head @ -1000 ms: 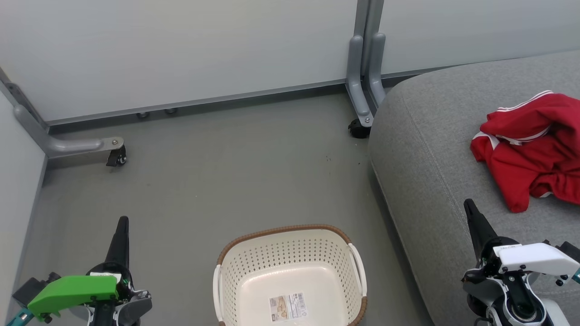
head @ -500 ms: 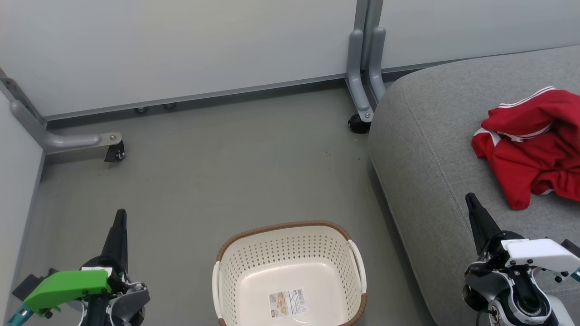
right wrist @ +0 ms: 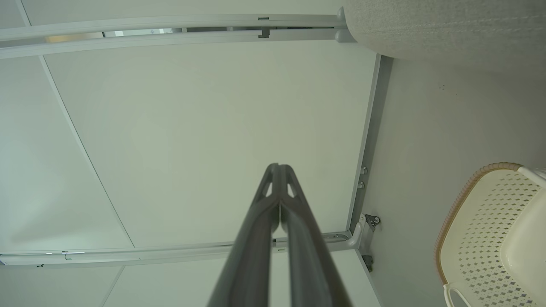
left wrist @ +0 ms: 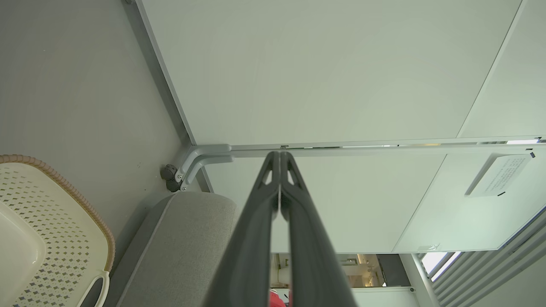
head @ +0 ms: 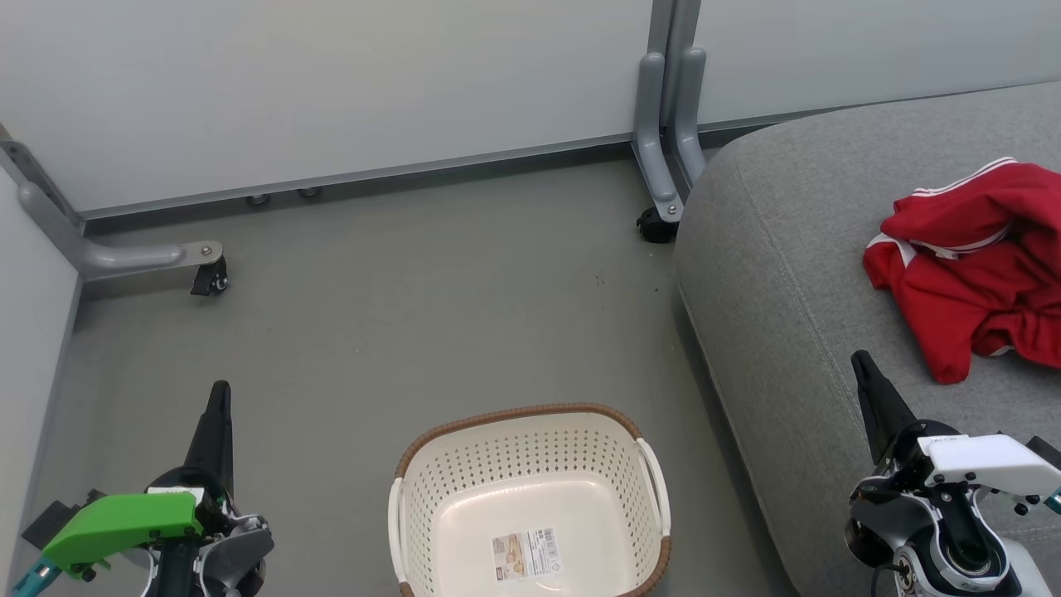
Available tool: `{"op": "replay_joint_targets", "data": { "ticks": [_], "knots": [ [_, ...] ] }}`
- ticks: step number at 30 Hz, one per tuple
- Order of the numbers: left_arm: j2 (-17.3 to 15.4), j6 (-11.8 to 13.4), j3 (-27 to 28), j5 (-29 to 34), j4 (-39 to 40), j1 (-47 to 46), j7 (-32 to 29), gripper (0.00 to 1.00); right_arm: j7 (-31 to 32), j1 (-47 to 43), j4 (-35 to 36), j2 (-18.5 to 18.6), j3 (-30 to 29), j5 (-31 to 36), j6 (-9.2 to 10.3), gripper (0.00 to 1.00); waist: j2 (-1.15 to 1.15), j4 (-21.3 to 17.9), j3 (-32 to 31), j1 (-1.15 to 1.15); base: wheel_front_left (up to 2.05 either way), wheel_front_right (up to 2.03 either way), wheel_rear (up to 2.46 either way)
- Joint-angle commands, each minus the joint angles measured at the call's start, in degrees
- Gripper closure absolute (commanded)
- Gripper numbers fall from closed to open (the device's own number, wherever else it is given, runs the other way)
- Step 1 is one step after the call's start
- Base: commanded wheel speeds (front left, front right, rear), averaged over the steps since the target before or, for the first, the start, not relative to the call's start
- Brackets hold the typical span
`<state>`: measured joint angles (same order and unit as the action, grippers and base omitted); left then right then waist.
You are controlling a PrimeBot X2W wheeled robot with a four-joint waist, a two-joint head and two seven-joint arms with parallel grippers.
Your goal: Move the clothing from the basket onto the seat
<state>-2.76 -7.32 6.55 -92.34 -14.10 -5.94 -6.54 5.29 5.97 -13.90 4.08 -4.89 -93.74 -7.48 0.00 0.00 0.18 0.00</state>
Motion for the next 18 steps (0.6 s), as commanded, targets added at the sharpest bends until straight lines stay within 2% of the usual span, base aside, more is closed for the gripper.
{"op": "replay_joint_targets", "data": {
  "ticks": [1, 18],
  "knots": [
    [-0.2, -0.3, 0.1, -0.1, 0.0, -0.8, -0.2, 1.0, 0.1, 0.3, -0.1, -0.1, -0.2, 0.0, -0.02, 1.0, 0.0, 0.0, 0.0, 0.0, 0.0, 0.0, 0.0],
    [-0.2, -0.3, 0.1, -0.1, 0.0, -0.8, -0.2, 1.0, 0.4, 0.4, -0.1, -0.3, -0.5, 0.4, -0.02, 1.0, 0.0, 0.0, 0.0, 0.0, 0.0, 0.0, 0.0]
  ]
}}
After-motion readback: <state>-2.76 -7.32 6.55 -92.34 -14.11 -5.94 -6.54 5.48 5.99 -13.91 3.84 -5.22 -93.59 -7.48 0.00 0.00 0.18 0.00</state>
